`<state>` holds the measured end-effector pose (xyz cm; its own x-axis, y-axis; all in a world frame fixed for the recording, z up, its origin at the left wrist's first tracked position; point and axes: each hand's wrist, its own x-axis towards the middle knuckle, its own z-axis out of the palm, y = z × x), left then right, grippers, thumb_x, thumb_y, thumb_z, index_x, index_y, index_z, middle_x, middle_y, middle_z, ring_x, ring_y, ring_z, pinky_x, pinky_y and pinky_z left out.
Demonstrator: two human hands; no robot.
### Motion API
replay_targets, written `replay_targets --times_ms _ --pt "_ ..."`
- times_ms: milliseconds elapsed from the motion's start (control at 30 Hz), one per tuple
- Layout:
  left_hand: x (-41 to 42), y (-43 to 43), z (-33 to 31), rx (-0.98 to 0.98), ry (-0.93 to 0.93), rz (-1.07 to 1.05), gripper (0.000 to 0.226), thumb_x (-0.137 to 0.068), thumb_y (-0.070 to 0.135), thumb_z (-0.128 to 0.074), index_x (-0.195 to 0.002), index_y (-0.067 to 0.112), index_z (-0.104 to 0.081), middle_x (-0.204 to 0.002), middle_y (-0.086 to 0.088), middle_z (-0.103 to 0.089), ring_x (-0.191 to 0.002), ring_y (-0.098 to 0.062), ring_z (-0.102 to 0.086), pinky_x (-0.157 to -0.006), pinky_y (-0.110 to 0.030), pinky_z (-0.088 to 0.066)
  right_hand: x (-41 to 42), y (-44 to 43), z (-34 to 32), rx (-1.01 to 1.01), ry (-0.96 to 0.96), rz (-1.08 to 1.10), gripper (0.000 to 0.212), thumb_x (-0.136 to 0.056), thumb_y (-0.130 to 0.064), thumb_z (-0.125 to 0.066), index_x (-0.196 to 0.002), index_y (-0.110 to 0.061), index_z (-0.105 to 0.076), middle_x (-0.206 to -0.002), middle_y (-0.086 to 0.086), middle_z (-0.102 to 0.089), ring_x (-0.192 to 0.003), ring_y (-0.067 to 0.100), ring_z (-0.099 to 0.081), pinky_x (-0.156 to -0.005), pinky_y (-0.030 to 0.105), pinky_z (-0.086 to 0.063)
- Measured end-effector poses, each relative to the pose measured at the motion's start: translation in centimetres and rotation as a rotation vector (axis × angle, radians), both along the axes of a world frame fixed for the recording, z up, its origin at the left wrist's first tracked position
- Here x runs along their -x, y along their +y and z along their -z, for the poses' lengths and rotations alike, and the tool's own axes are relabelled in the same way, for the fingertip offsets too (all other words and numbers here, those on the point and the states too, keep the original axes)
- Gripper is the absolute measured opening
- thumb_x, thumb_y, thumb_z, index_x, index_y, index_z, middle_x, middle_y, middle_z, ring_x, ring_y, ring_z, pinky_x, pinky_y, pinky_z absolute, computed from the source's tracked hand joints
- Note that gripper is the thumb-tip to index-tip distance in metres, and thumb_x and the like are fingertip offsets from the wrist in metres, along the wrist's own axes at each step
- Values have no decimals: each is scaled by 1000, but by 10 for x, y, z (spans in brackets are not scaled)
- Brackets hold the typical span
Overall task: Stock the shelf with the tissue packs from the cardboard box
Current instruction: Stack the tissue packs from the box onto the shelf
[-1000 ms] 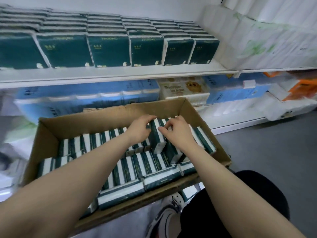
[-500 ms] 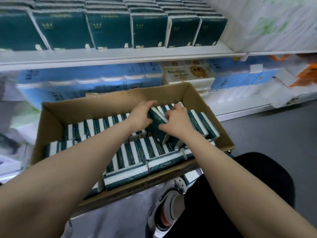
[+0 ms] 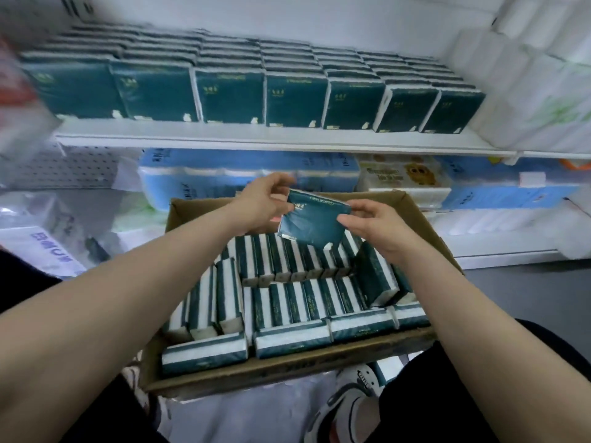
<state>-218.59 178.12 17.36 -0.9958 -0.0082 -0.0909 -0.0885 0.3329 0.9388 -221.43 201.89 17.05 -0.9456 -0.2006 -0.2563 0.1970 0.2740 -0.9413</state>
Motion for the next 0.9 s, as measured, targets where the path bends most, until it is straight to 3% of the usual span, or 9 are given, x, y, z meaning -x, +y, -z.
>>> replay_targets --times_ms 67,133,267,333,433,567,733,900 --pt "-4 -18 -12 49 71 -33 50 -89 4 -66 -134 18 -51 -119 -3 -53 -104 -18 -58 -85 -24 -53 -1 -17 -11 34 23 -26 41 -84 -2 -74 -123 -2 -61 -112 13 -67 -96 18 -67 -79 22 -58" --pt "-8 -38 -24 92 119 -53 50 -90 6 -65 -135 19 -51 -120 -4 -53 -98 -16 -58 -75 -19 -52 0 -37 -21 13 64 -26 37 -82 -7 -78 -116 -9 -64 -113 10 -69 -103 20 -67 -89 29 -56" --pt "-20 -76 -47 75 192 -108 52 -90 3 -64 -137 18 -48 -126 -12 -53 -100 -20 -65 -86 -33 -57 7 -81 -47 -1 172 -63 47 -81 -19 -82 -124 -11 -63 -113 6 -69 -105 20 -68 -94 37 -56" --pt "-26 -92 -59 16 214 -156 51 -90 0 -63 -136 15 -48 -122 -13 -55 -97 -19 -65 -85 -26 -57 10 -104 -60 1 230 -87 42 -84 -20 -79 -122 -13 -62 -109 3 -68 -100 19 -68 -92 35 -57" --pt "-33 -119 -73 -6 262 -260 47 -90 4 -65 -134 15 -50 -114 -9 -58 -100 -20 -62 -88 -29 -55 12 -142 -77 20 292 -139 41 -89 -19 -74 -126 -20 -57 -102 0 -65 -94 17 -67 -86 27 -55" --pt "-42 -164 -87 34 312 -405 44 -92 12 -64 -134 11 -50 -112 -2 -54 -99 -12 -56 -72 -7 -46 14 -197 -91 45 365 -190 46 -90 -19 -73 -133 -19 -56 -103 6 -63 -86 19 -65 -84 30 -57" --pt "-53 -213 -84 17 371 -565 25 -91 11 -64 -116 13 -62 -110 -6 -66 -102 -18 -63 -97 -30 -49 8 -264 -101 92 353 -216 46 -92 -19 -70 -135 -25 -54 -95 2 -58 -78 17 -64 -67 14 -55" --pt "-62 -243 -77 33 391 -730 27 -90 12 -63 -117 8 -60 -111 -8 -66 -102 -21 -62 -95 -36 -51 4 -321 -94 112 368 -220 48 -93 -16 -68 -138 -22 -51 -86 -3 -57 -74 12 -65 -79 27 -59"
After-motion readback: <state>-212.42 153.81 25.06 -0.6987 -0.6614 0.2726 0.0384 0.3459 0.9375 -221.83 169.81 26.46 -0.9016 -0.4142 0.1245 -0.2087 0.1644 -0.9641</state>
